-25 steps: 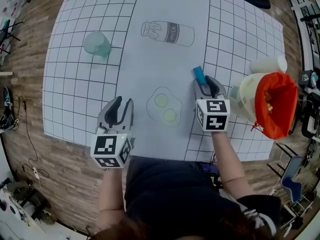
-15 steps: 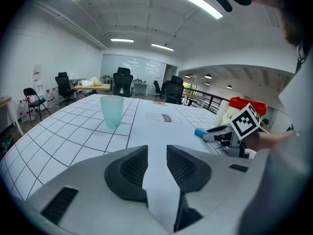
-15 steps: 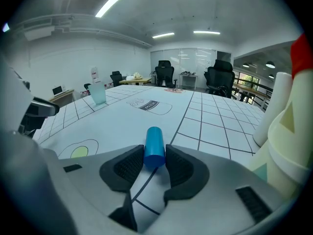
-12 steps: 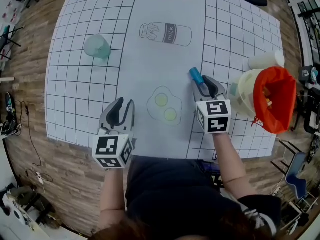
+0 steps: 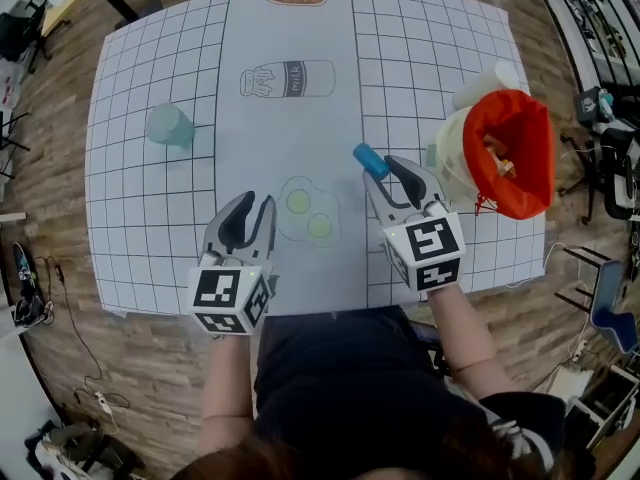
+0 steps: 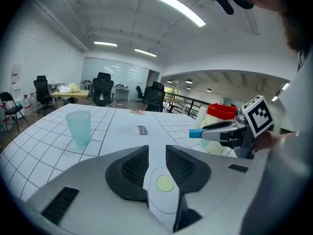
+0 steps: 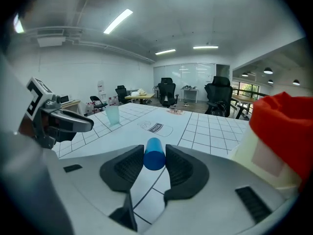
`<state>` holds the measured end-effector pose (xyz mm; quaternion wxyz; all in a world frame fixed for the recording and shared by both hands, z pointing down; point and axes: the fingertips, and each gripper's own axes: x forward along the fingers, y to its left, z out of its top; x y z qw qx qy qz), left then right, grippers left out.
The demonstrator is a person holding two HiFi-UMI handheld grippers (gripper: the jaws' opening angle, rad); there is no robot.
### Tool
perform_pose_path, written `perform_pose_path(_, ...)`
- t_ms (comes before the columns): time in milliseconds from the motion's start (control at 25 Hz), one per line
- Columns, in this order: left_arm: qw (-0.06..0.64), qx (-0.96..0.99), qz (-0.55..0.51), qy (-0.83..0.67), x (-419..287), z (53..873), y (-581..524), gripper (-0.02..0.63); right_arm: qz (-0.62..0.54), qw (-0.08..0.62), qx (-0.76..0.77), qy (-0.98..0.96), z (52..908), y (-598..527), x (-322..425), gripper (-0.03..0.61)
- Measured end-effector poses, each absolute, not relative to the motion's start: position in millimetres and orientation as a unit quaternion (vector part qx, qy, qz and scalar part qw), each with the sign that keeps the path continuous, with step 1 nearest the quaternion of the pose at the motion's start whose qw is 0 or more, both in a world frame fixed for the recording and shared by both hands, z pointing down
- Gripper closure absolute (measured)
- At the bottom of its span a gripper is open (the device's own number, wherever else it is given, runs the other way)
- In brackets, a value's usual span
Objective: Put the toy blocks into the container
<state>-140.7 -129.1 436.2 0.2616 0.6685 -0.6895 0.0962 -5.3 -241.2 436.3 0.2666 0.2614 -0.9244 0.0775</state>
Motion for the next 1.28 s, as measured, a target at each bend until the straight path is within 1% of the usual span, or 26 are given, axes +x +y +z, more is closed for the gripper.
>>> perform_pose_path(240, 0.234, 0.725, 0.096, -0.641, -102.8, 415.3, -163.4, 0.491, 0.063, 0.237, 0.319, -0.916, 387.1, -244.4, 39.3, 0.425)
perform_pose_path(640, 0.190, 0.797, 0.080, -0.568, -22.7, 376.1, -202.6, 0.491, 0.031, 0.193, 0.422, -0.885, 321.5, -259.5, 135.4, 0.425)
perform_pose_path(920, 0.181, 0.818, 0.077, -0.540, 18.3, 367.3, -221.1, 0.491, 0.018, 0.193, 0.470, -0.861, 313.5, -280.6, 186.3, 0.424)
perform_pose_path(1080, 0.179, 0.822, 0.078, -0.536, 29.6, 365.8, -226.5, 0.491, -0.001, 0.198, 0.483, -0.853, 314.4, -291.2, 196.8, 0.426)
perform_pose_path(1280, 0.180, 0.819, 0.082, -0.538, 33.3, 366.3, -232.5, 0.491, -0.006, 0.187, 0.499, -0.846, 317.9, -302.9, 202.3, 0.425)
